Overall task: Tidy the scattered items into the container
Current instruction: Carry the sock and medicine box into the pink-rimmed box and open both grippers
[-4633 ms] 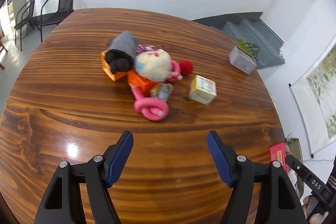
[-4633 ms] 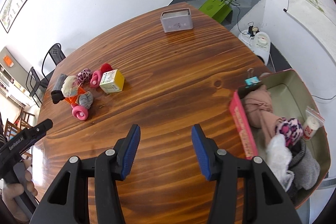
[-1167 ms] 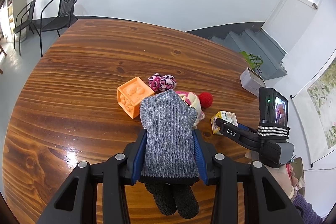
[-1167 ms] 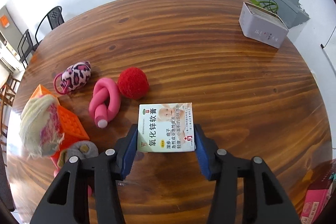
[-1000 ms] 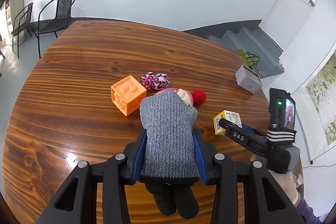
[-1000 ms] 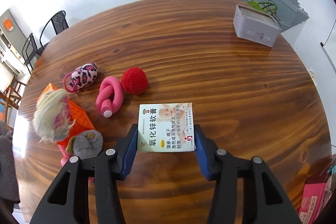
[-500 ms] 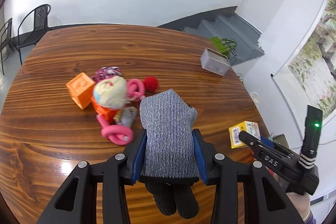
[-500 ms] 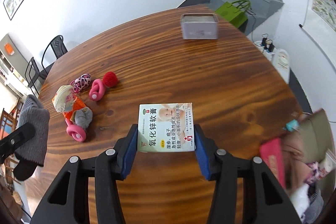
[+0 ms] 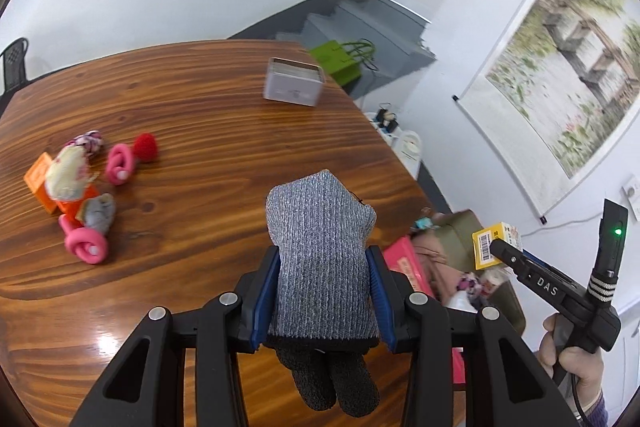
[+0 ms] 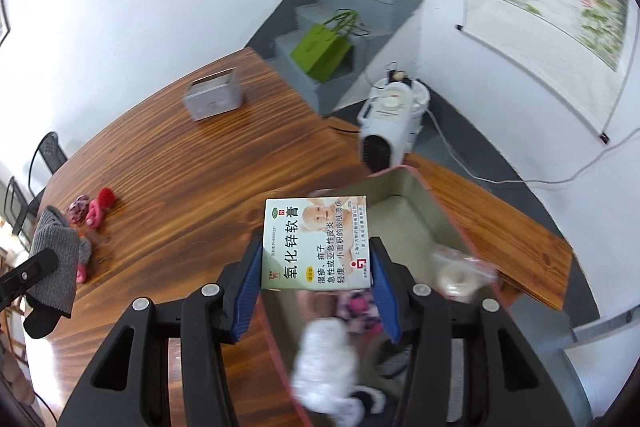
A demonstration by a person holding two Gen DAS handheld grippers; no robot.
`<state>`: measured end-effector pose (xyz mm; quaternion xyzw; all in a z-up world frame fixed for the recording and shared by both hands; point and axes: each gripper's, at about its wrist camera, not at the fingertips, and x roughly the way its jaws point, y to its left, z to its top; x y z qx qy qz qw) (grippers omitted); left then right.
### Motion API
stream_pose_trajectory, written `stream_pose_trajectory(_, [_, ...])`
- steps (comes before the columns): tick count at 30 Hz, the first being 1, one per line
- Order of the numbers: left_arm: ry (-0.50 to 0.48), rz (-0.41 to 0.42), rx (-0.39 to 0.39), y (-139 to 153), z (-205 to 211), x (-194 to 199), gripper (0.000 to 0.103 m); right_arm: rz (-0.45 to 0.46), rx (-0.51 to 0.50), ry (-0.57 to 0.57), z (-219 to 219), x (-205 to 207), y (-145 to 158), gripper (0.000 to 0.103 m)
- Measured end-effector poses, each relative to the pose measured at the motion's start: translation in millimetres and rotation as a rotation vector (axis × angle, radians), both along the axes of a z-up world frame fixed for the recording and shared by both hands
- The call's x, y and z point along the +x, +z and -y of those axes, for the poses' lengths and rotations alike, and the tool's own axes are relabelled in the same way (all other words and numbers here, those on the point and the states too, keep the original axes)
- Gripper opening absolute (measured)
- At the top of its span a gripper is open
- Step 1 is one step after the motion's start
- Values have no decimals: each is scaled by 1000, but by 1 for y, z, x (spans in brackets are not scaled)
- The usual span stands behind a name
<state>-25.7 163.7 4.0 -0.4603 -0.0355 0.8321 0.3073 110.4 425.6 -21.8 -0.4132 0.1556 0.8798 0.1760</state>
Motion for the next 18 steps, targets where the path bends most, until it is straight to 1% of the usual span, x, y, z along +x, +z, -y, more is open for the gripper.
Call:
stream_pose_trajectory(3, [-41,-3,-5,1,-23,12,44,-1,-3,-33,-21,11,-1,54])
stream_pose_trajectory(8, [-87,-8,-23,2,-55,30,44,-2,-9,-34,-41,12,-8,55])
stream_pose_trajectory(16, [-127,-20,-46,4,-83,46,44,-7,-26,-16,-52,9,-18,55])
stream_pose_trajectory(18, [-136,-23,-49,4,-89,50,44,-13,-39,-5,-53,7,-19,57])
